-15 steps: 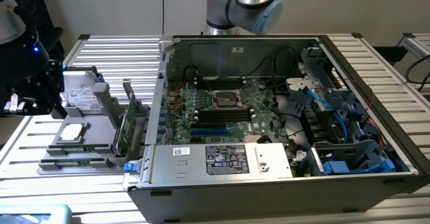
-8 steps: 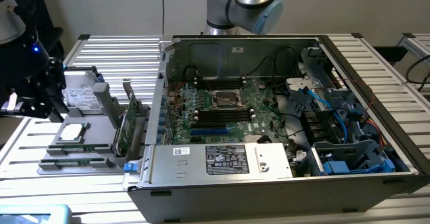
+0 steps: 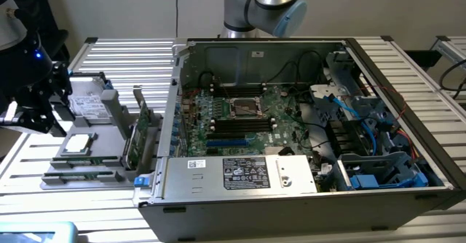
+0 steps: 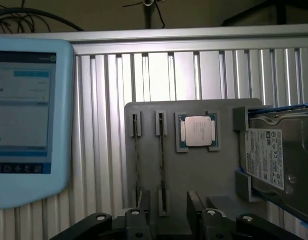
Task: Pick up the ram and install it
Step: 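Pick up the ram and move it above insertion slot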
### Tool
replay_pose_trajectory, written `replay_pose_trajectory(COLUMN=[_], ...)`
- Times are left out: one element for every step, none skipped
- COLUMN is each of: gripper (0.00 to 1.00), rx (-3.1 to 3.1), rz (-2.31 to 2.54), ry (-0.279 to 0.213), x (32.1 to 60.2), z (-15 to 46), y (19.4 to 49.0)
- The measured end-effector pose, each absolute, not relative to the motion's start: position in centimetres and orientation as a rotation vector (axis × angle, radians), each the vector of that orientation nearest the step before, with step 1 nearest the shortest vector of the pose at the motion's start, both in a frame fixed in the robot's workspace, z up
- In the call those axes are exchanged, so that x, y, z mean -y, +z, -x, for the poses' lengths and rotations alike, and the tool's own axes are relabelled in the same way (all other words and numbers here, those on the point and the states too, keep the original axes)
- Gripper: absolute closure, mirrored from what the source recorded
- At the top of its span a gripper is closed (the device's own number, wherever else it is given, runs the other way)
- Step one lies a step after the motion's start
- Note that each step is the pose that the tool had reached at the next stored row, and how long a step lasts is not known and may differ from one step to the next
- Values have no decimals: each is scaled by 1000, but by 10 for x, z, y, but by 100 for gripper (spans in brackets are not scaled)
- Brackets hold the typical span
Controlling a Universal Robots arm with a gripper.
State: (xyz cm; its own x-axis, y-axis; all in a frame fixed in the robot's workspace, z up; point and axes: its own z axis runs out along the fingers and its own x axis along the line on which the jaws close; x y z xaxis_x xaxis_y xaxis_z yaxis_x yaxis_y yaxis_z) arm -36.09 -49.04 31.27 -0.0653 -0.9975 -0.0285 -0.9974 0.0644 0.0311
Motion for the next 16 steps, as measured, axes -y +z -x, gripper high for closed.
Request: replay_pose_trajectory(gripper=[58, 58, 58, 58, 58, 58, 58, 58, 58, 58, 58, 58, 58, 58, 58, 58], rx=[2291, 2291, 2290, 2289, 2288, 2287, 2285, 2284, 2283, 2281, 2280, 2278, 2277, 2275, 2274, 2272], rz=[-2148, -2148, -2149, -2150, -2152, -2154, -2155, -2156, -2157, -2159, -2160, -2162, -2164, -2165, -2167, -2169], ry=[-67, -67, -67, -68, -68, -68, -68, -68, -68, -68, -68, -68, -68, -68, -69, -69], x=[492, 494, 496, 498, 500, 501, 502, 502, 503, 503, 504, 505, 507, 509, 511, 512], z=[362, 363, 363, 363, 363, 363, 363, 363, 363, 363, 363, 363, 363, 363, 363, 363], y=[312, 311, 309, 307, 306, 304, 302, 300, 298, 297, 295, 293, 291, 289, 287, 286])
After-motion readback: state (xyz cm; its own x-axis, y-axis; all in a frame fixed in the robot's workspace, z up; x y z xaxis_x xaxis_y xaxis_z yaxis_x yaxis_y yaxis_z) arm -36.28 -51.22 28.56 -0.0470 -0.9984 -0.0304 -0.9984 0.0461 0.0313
